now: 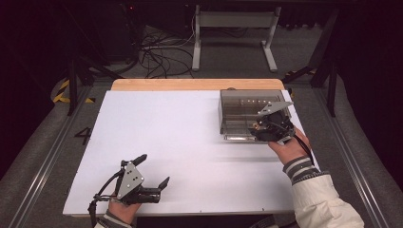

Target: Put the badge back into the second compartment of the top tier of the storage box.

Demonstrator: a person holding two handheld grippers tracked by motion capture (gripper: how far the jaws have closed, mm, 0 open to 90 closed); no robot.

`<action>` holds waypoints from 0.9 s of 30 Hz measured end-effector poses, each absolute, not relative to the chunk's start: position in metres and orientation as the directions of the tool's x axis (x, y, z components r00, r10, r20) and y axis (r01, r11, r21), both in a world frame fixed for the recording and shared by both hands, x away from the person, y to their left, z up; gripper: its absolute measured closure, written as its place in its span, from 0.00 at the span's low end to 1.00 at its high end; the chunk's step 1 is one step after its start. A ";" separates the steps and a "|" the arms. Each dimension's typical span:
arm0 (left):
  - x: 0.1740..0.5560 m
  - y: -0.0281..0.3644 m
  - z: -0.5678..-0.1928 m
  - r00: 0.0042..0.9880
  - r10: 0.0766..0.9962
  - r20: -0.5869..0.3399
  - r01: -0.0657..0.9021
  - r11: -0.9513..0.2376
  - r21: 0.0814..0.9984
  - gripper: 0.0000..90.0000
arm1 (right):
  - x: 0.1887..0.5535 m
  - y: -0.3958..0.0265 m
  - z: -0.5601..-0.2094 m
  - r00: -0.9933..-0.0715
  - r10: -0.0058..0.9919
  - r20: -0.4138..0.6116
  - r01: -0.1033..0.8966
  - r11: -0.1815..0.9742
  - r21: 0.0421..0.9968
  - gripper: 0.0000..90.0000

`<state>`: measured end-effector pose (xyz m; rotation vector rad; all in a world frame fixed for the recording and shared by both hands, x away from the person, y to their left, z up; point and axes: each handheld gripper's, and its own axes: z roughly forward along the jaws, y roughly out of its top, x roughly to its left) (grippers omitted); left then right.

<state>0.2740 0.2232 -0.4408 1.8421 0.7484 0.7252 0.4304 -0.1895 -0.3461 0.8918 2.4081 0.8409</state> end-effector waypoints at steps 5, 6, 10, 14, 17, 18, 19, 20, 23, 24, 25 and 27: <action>0.274 0.223 -0.441 0.631 0.761 0.150 0.176 -0.329 0.928 0.02 | 0.437 -0.193 -0.347 -0.680 0.711 -0.179 0.441 0.592 0.675 0.59; 0.274 0.223 -0.441 0.631 0.761 0.150 0.176 -0.328 0.928 0.02 | 0.438 -0.193 -0.348 -0.680 0.711 -0.177 0.441 0.590 0.676 0.59; 0.274 0.223 -0.441 0.631 0.762 0.145 0.178 -0.325 0.929 0.02 | 0.441 -0.192 -0.349 -0.674 0.717 -0.178 0.447 0.588 0.674 0.59; 0.274 0.223 -0.441 0.631 0.762 0.146 0.178 -0.325 0.929 0.02 | 0.444 -0.191 -0.351 -0.671 0.720 -0.177 0.452 0.587 0.672 0.59; 0.274 0.223 -0.441 0.632 0.762 0.140 0.181 -0.320 0.930 0.02 | 0.447 -0.190 -0.353 -0.668 0.723 -0.176 0.459 0.586 0.667 0.59; 0.274 0.223 -0.441 0.632 0.762 0.140 0.181 -0.321 0.930 0.02 | 0.448 -0.190 -0.353 -0.668 0.723 -0.174 0.461 0.587 0.666 0.59; 0.274 0.223 -0.441 0.632 0.762 0.140 0.180 -0.320 0.930 0.02 | 0.449 -0.190 -0.354 -0.667 0.725 -0.173 0.466 0.586 0.663 0.59; 0.274 0.223 -0.441 0.632 0.762 0.140 0.180 -0.320 0.930 0.02 | 0.450 -0.189 -0.355 -0.667 0.725 -0.173 0.467 0.587 0.661 0.59; 0.274 0.223 -0.441 0.632 0.762 0.140 0.181 -0.320 0.930 0.02 | 0.452 -0.189 -0.357 -0.665 0.728 -0.169 0.476 0.587 0.655 0.59; 0.274 0.223 -0.441 0.632 0.762 0.140 0.181 -0.320 0.930 0.02 | 0.453 -0.189 -0.358 -0.663 0.730 -0.168 0.479 0.586 0.653 0.59; 0.274 0.223 -0.441 0.633 0.762 0.139 0.181 -0.320 0.930 0.02 | 0.454 -0.189 -0.358 -0.662 0.731 -0.167 0.482 0.586 0.652 0.59; 0.274 0.223 -0.441 0.632 0.762 0.140 0.180 -0.320 0.930 0.02 | 0.455 -0.190 -0.359 -0.662 0.732 -0.162 0.487 0.585 0.649 0.59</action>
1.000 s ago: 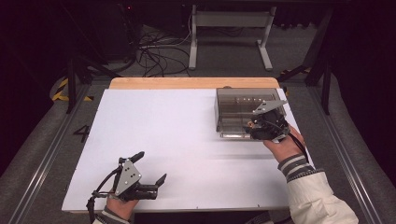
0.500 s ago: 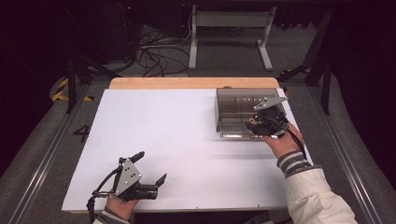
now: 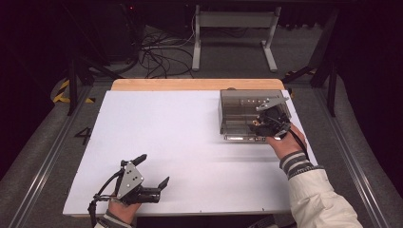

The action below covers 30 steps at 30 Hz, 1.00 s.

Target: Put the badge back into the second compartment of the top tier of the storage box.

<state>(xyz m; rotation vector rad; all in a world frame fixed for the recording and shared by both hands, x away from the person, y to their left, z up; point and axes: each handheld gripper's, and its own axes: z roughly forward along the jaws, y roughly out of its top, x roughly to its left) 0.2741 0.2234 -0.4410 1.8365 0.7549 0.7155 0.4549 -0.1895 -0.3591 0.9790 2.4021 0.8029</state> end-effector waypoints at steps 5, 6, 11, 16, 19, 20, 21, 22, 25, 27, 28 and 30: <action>0.274 0.224 -0.441 0.633 0.762 0.138 0.181 -0.318 0.931 0.02 | 0.457 -0.189 -0.361 -0.659 0.735 -0.161 0.496 0.585 0.641 0.59; 0.274 0.224 -0.441 0.633 0.762 0.137 0.181 -0.318 0.931 0.02 | 0.458 -0.189 -0.362 -0.660 0.735 -0.159 0.498 0.586 0.640 0.59; 0.274 0.223 -0.441 0.632 0.762 0.142 0.180 -0.323 0.929 0.02 | 0.461 -0.189 -0.364 -0.652 0.743 -0.150 0.516 0.581 0.629 0.59; 0.275 0.224 -0.441 0.634 0.761 0.138 0.183 -0.321 0.929 0.02 | 0.463 -0.190 -0.366 -0.649 0.748 -0.139 0.532 0.576 0.621 0.59; 0.274 0.223 -0.441 0.632 0.762 0.138 0.181 -0.319 0.930 0.02 | 0.464 -0.190 -0.367 -0.649 0.749 -0.133 0.537 0.575 0.617 0.59; 0.274 0.223 -0.441 0.632 0.762 0.138 0.180 -0.319 0.931 0.02 | 0.465 -0.189 -0.368 -0.648 0.750 -0.132 0.539 0.575 0.616 0.59; 0.274 0.224 -0.441 0.633 0.762 0.138 0.181 -0.318 0.931 0.02 | 0.465 -0.189 -0.368 -0.647 0.751 -0.133 0.540 0.574 0.615 0.59; 0.274 0.224 -0.441 0.633 0.762 0.137 0.181 -0.318 0.931 0.02 | 0.465 -0.189 -0.368 -0.647 0.751 -0.131 0.542 0.574 0.614 0.59; 0.275 0.224 -0.441 0.633 0.762 0.137 0.181 -0.318 0.931 0.02 | 0.466 -0.188 -0.369 -0.647 0.752 -0.128 0.547 0.574 0.609 0.59; 0.275 0.224 -0.441 0.633 0.762 0.137 0.181 -0.318 0.931 0.02 | 0.467 -0.188 -0.370 -0.646 0.753 -0.125 0.550 0.574 0.607 0.59; 0.275 0.224 -0.441 0.633 0.762 0.135 0.181 -0.315 0.931 0.02 | 0.467 -0.188 -0.370 -0.646 0.754 -0.123 0.552 0.572 0.606 0.59; 0.275 0.224 -0.441 0.634 0.762 0.135 0.182 -0.317 0.931 0.02 | 0.468 -0.189 -0.370 -0.645 0.756 -0.111 0.558 0.566 0.606 0.58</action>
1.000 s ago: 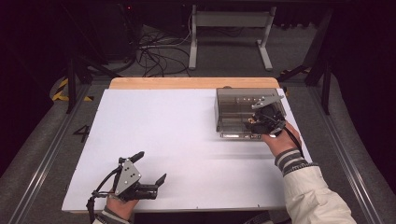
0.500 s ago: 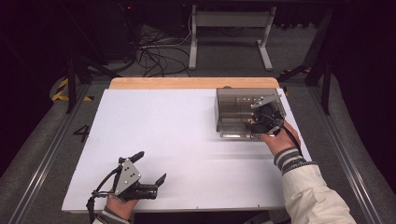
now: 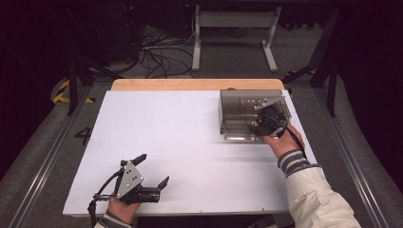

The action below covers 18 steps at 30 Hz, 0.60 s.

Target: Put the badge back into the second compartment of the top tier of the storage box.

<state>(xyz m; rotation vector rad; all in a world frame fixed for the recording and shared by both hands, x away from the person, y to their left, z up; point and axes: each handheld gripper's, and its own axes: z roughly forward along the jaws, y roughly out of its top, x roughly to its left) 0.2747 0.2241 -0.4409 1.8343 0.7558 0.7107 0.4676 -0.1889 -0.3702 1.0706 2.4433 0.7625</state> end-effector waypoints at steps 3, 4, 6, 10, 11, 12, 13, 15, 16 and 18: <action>0.275 0.224 -0.441 0.632 0.762 0.142 0.181 -0.323 0.929 0.02 | 0.468 -0.190 -0.370 -0.648 0.754 -0.106 0.559 0.566 0.606 0.58; 0.275 0.224 -0.441 0.633 0.761 0.142 0.182 -0.324 0.928 0.02 | 0.468 -0.190 -0.370 -0.649 0.754 -0.103 0.560 0.565 0.606 0.57; 0.275 0.223 -0.441 0.634 0.762 0.134 0.186 -0.318 0.930 0.02 | 0.468 -0.191 -0.370 -0.647 0.756 -0.100 0.561 0.561 0.609 0.55; 0.276 0.223 -0.442 0.635 0.760 0.136 0.185 -0.322 0.929 0.02 | 0.468 -0.194 -0.369 -0.641 0.761 -0.098 0.563 0.554 0.613 0.55; 0.275 0.223 -0.442 0.636 0.761 0.130 0.188 -0.316 0.930 0.02 | 0.467 -0.194 -0.369 -0.641 0.760 -0.103 0.558 0.554 0.618 0.56; 0.276 0.223 -0.441 0.635 0.761 0.133 0.186 -0.318 0.930 0.02 | 0.466 -0.195 -0.368 -0.639 0.762 -0.105 0.555 0.551 0.623 0.57; 0.275 0.223 -0.441 0.635 0.761 0.130 0.188 -0.316 0.930 0.02 | 0.465 -0.195 -0.366 -0.641 0.760 -0.108 0.548 0.551 0.629 0.58; 0.275 0.224 -0.441 0.633 0.761 0.141 0.183 -0.324 0.928 0.02 | 0.462 -0.197 -0.363 -0.640 0.761 -0.108 0.538 0.544 0.644 0.61; 0.275 0.224 -0.441 0.633 0.761 0.142 0.182 -0.324 0.928 0.02 | 0.460 -0.197 -0.361 -0.641 0.760 -0.107 0.532 0.540 0.652 0.63; 0.275 0.224 -0.441 0.632 0.762 0.141 0.181 -0.322 0.929 0.02 | 0.456 -0.199 -0.357 -0.640 0.762 -0.096 0.527 0.527 0.667 0.67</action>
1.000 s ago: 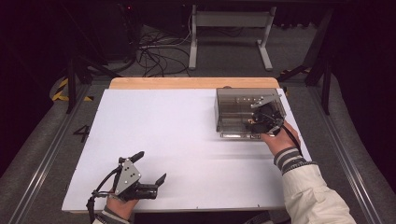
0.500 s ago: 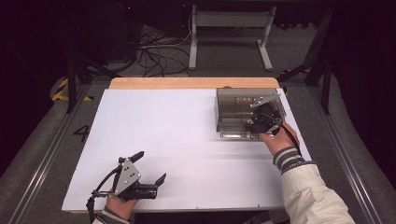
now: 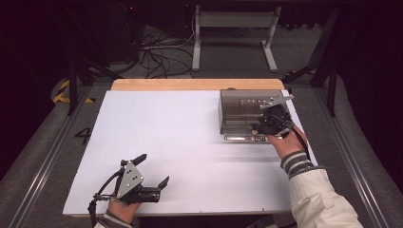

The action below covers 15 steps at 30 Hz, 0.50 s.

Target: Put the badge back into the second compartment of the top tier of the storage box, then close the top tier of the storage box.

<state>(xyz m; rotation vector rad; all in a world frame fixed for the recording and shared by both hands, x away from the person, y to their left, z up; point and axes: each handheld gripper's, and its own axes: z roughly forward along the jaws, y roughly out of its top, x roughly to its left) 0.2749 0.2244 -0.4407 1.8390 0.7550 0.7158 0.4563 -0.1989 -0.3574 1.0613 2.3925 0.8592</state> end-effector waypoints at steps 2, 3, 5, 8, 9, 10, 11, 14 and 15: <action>0.275 0.224 -0.441 0.633 0.762 0.136 0.182 -0.317 0.931 0.02 | 0.452 -0.200 -0.354 -0.642 0.761 -0.089 0.519 0.518 0.680 0.72; 0.275 0.224 -0.441 0.633 0.761 0.138 0.182 -0.321 0.929 0.02 | 0.450 -0.201 -0.352 -0.646 0.758 -0.088 0.515 0.518 0.683 0.76; 0.275 0.224 -0.441 0.632 0.761 0.142 0.182 -0.324 0.928 0.02 | 0.445 -0.202 -0.349 -0.650 0.755 -0.084 0.506 0.513 0.693 0.82; 0.275 0.224 -0.441 0.633 0.762 0.139 0.182 -0.321 0.929 0.02 | 0.439 -0.203 -0.346 -0.652 0.753 -0.088 0.495 0.510 0.703 0.91; 0.275 0.223 -0.441 0.634 0.761 0.135 0.183 -0.317 0.931 0.02 | 0.437 -0.204 -0.345 -0.655 0.751 -0.089 0.492 0.512 0.704 0.92; 0.275 0.223 -0.441 0.635 0.761 0.133 0.185 -0.317 0.930 0.02 | 0.435 -0.204 -0.344 -0.654 0.751 -0.089 0.490 0.511 0.706 0.93; 0.275 0.222 -0.442 0.636 0.761 0.128 0.189 -0.314 0.930 0.02 | 0.433 -0.205 -0.344 -0.657 0.749 -0.088 0.488 0.511 0.707 0.94; 0.276 0.223 -0.441 0.635 0.759 0.142 0.180 -0.325 0.928 0.02 | 0.427 -0.206 -0.342 -0.663 0.742 -0.096 0.475 0.517 0.713 0.96; 0.276 0.222 -0.441 0.634 0.761 0.141 0.178 -0.321 0.930 0.02 | 0.425 -0.207 -0.342 -0.668 0.737 -0.099 0.469 0.521 0.713 0.97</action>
